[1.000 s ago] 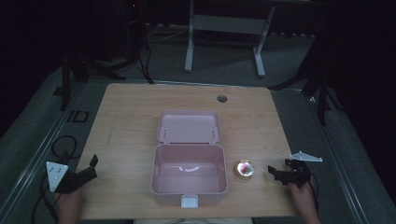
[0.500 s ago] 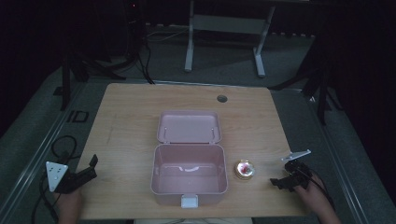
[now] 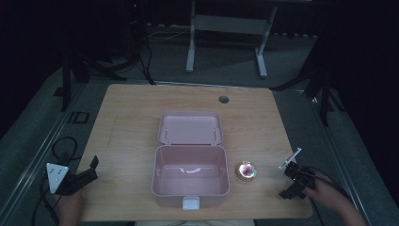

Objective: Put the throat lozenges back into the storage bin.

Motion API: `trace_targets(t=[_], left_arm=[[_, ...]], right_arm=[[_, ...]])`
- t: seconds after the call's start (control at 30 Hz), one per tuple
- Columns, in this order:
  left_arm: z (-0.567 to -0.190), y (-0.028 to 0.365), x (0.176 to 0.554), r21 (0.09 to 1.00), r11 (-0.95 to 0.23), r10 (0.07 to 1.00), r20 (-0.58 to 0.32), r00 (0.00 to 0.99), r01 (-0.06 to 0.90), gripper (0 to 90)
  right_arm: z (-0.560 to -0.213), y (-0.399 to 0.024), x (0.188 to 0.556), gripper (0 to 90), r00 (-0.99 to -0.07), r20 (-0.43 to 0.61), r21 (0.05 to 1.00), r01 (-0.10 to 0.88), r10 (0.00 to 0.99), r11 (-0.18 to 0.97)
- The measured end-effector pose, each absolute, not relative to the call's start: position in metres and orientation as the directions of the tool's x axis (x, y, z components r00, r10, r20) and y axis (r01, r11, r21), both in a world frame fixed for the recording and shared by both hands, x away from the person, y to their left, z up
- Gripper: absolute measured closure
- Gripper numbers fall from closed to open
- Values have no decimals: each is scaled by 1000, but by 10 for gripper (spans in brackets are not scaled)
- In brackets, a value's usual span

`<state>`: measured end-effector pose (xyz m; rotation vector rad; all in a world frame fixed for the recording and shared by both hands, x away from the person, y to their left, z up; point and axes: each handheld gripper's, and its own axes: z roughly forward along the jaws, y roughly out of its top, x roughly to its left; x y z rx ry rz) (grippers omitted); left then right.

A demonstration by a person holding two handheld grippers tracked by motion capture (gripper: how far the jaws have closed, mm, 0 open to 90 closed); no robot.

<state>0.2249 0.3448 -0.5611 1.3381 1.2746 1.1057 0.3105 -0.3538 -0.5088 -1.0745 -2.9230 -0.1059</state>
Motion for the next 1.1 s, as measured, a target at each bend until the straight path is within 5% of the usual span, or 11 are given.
trace_targets(t=[0.37,1.1], left_arm=[[-561,346,225,990,1,999,-8,53,142,4],[-561,346,225,990,1,998,-10,63,142,4]], right_arm=[[-508,-347,312,127,-779,103,-75,614,619,785],[-493,-307,333,132,-852,59,-52,518,520,854]])
